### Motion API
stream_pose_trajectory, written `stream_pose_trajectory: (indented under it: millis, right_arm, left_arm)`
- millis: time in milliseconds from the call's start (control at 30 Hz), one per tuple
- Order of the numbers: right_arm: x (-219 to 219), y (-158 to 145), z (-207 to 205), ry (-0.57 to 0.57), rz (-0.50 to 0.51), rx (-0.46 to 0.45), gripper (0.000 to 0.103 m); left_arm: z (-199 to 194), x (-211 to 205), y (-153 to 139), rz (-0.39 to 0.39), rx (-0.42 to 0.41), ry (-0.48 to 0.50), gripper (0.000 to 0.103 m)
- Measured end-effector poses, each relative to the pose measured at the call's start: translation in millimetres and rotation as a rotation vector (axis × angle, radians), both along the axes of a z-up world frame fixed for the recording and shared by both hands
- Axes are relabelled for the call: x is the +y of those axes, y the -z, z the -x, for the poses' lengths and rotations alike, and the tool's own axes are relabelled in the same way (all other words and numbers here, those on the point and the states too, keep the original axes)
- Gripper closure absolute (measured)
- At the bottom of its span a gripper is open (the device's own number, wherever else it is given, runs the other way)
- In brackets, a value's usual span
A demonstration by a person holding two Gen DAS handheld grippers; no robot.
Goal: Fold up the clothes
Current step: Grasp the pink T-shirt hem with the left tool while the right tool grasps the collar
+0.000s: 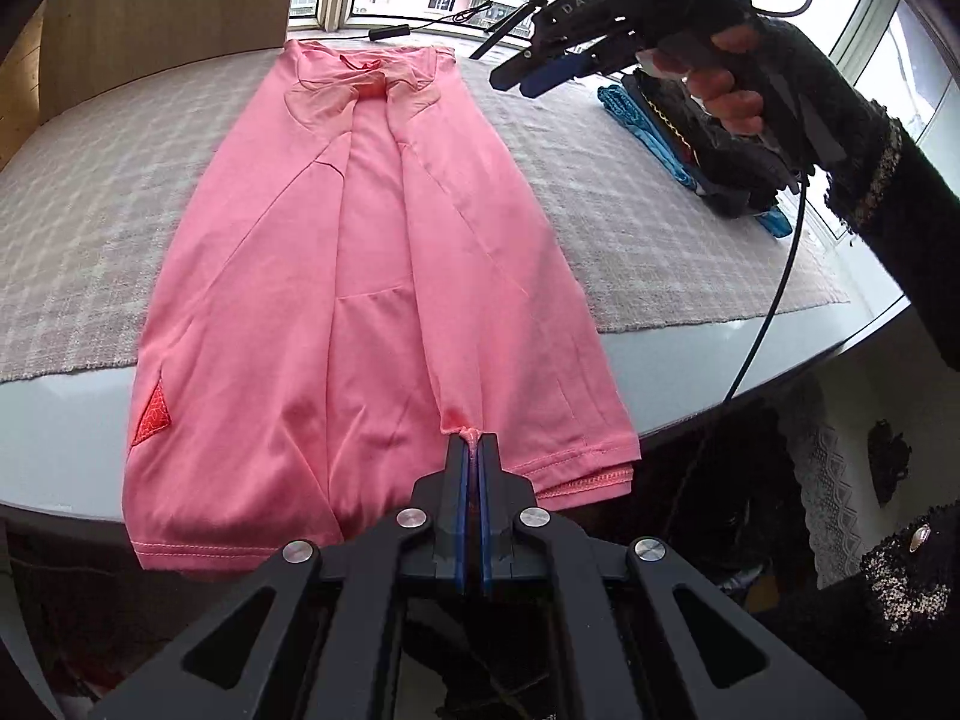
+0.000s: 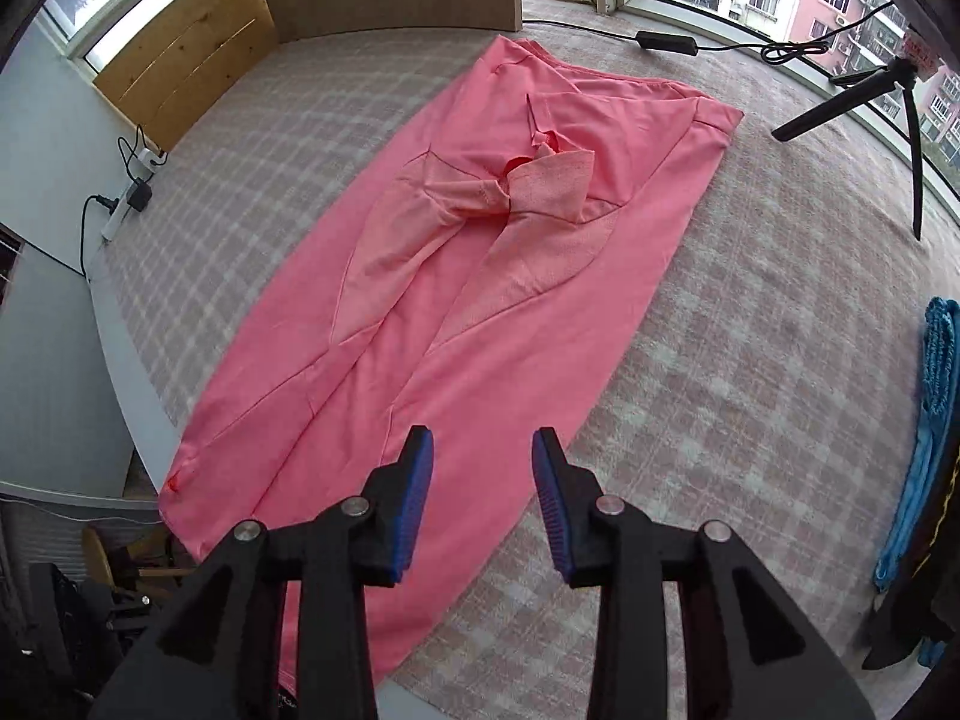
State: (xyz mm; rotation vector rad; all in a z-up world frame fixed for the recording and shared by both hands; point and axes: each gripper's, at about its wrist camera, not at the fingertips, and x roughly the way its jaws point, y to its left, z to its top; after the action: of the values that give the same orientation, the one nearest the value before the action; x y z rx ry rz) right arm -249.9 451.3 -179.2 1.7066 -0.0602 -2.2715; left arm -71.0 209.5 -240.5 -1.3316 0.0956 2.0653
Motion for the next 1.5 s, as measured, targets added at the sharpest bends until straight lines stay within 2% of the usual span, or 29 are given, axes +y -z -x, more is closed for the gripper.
stream_pose_trajectory:
  millis: [100,233,333,400,500,533,600,733,800,867,1000,1100,1167,1233,1300,1367,1400,1467,1500]
  right_arm:
    - [-10.1,22.2,-71.3,0.002,0.069,-0.062,0.069]
    - [-24.6,38.8,-141.5,0.033,0.037,-0.060,0.069]
    - [-26.2,38.2,-172.7,0.093,0.105,-0.062,0.069]
    - [-30.4,39.9,-187.2,0.119,0.094,-0.049,0.069]
    - [-37.2,55.9,-197.1,0.152,0.103,-0.099,0.069]
    - [-38.7,61.4,-200.8,0.164,0.121,-0.123,0.069]
    - [-41.7,68.6,-210.0,0.182,0.126,-0.149,0.069]
    - [-37.4,75.5,-223.3,0.226,0.162,-0.184,0.069]
    - [-38.1,71.4,-223.5,0.224,0.156,-0.178,0.069]
    - [-39.0,56.0,-220.8,0.203,0.149,-0.139,0.069]
    - [-29.9,2.1,-173.8,0.163,0.096,0.001,0.069]
    - [-27.5,-36.6,-107.5,0.114,-0.002,0.137,0.065]
    - [-26.3,-46.6,-48.4,0.104,-0.043,0.188,0.057]
    - [-25.0,-41.1,14.7,0.086,-0.086,0.192,0.057]
    - [-33.6,-21.1,72.5,0.084,-0.151,0.150,0.057]
    - [-36.3,4.7,111.6,0.067,-0.188,0.087,0.057]
    - [-36.3,17.0,122.1,0.060,-0.204,0.053,0.057]
    - [-36.3,40.7,141.5,0.043,-0.231,-0.013,0.057]
    - [-36.8,47.6,143.8,0.022,-0.217,-0.036,0.057]
  left_arm:
    - [-2.6,-7.2,13.8,0.061,-0.027,0.016,0.098]
    - [-7.4,-49.8,10.3,0.121,-0.028,-0.048,0.098]
    - [-2.1,-92.7,0.9,0.153,-0.005,-0.141,0.095]
    - [10.5,-118.3,1.9,0.169,-0.018,-0.198,0.085]
    - [25.2,-131.9,5.9,0.202,-0.024,-0.235,0.084]
    - [27.8,-130.6,4.1,0.186,-0.026,-0.232,0.084]
    - [29.8,-113.1,-3.8,0.109,-0.033,-0.180,0.084]
    - [29.7,-55.0,-11.5,0.008,-0.049,-0.005,0.077]
    - [28.5,-30.1,-7.2,-0.007,-0.091,0.056,0.076]
    - [21.4,-12.9,-3.5,0.015,-0.105,0.101,0.076]
    - [9.0,-0.9,5.5,0.050,-0.120,0.129,0.071]
    - [4.4,1.7,10.2,0.061,-0.120,0.123,0.071]
    - [2.6,3.4,11.5,0.060,-0.122,0.117,0.071]
    - [3.5,4.5,11.3,0.051,-0.126,0.102,0.072]
    - [4.8,4.0,11.3,0.049,-0.118,0.076,0.078]
    - [8.9,4.1,14.1,0.041,-0.133,0.045,0.101]
    - [10.4,2.9,15.4,0.036,-0.144,0.032,0.103]
    - [11.3,2.2,16.0,0.017,-0.154,0.027,0.101]
    - [10.9,1.8,15.3,0.014,-0.154,0.025,0.101]
